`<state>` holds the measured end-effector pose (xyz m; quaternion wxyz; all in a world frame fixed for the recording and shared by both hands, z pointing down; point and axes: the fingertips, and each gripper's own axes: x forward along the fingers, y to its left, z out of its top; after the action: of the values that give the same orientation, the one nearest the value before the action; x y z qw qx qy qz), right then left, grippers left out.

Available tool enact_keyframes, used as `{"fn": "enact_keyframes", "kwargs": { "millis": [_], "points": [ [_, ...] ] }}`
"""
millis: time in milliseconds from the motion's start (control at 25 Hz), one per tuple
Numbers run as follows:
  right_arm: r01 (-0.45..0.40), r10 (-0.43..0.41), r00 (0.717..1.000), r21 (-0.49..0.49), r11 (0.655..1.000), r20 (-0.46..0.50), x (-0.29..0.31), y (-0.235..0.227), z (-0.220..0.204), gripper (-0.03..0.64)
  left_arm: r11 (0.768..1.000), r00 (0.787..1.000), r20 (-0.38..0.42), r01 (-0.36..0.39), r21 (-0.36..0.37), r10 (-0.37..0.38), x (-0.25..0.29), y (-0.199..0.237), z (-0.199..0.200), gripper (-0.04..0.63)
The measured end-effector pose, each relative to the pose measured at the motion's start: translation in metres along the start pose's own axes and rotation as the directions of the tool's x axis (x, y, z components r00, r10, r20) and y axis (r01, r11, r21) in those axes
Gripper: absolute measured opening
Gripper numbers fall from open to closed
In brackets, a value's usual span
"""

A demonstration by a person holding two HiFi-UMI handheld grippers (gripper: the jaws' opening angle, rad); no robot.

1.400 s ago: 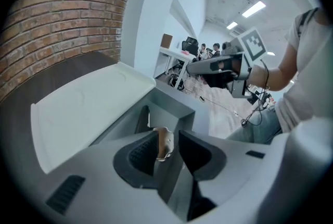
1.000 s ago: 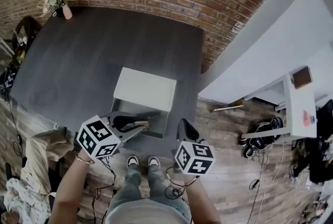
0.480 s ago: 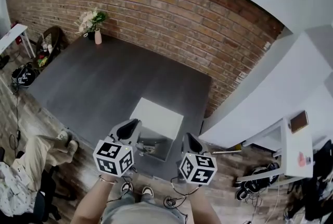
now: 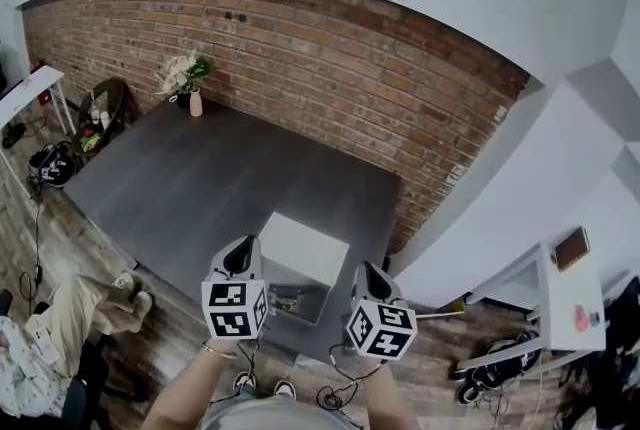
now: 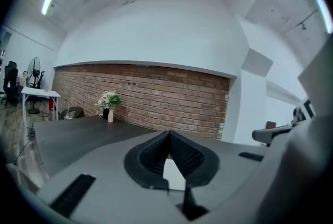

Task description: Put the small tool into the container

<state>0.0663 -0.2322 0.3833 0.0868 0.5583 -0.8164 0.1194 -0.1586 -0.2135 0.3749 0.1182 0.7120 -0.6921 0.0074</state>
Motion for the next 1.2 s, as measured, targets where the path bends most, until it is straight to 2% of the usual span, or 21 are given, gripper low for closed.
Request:
{"fn": "enact_keyframes", "kwargs": {
  "millis": [320, 640, 1200],
  "points": [
    [0.009, -0.009, 1.000, 0.011, 1.000, -0.012, -0.006, 0.002, -0.010, 0.002, 1.000, 0.999, -0.030, 0.022, -0.017, -0.022, -0.003, -0.004, -0.010, 0.005],
    [0.027, -0.027, 1.000, -0.025, 0.999, -0.005, -0.012, 0.002, -0.009, 0.000, 0.999, 0.998, -0.034, 0.043, 0.004, -0.043, -0.006, -0.008, -0.015, 0.005],
    [0.003, -0.003, 1.000, -0.038, 0.999, 0.001, -0.007, 0.006, -0.005, 0.000, 0.998, 0.997, -0.047, 0.066, 0.011, -0.066, 0.000, -0.009, -0.019, 0.005]
  ]
}}
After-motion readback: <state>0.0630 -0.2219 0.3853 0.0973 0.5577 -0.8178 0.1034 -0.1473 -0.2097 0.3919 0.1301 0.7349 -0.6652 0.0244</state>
